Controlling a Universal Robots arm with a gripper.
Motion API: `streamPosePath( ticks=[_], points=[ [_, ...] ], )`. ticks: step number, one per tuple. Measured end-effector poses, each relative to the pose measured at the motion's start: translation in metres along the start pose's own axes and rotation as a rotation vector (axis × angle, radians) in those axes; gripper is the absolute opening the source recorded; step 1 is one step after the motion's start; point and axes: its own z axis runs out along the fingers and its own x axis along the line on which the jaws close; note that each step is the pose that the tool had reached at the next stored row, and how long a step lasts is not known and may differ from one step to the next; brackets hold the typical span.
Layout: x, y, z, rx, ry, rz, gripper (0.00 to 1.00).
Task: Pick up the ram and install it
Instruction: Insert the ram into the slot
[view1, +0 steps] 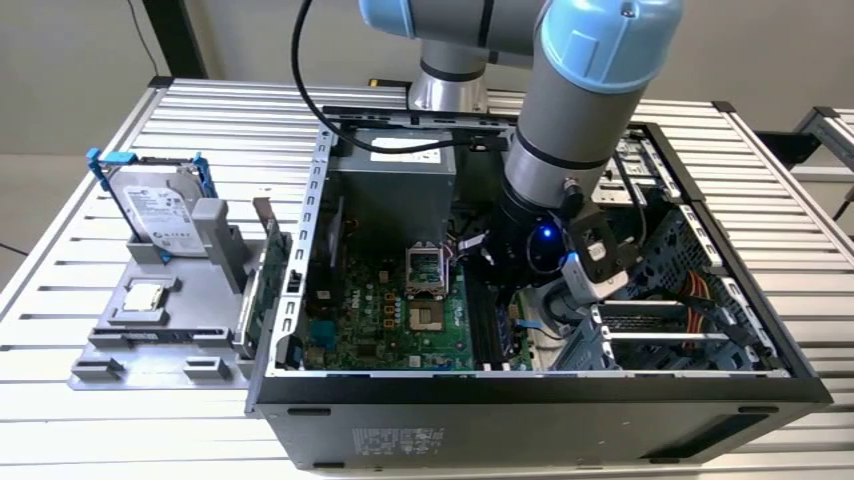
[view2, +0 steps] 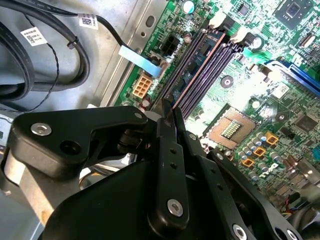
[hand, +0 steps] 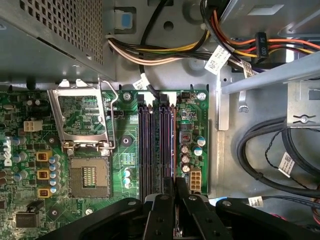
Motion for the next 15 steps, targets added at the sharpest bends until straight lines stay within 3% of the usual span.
streamPosePath(
  ticks=[3,15],
  points=[
    [0.0,0.0,0.0035,0.0003,0.0,0.0,0.0],
    [0.0002,-0.0001,0.0037,0.0004,0.0001,0.0,0.0]
  ],
)
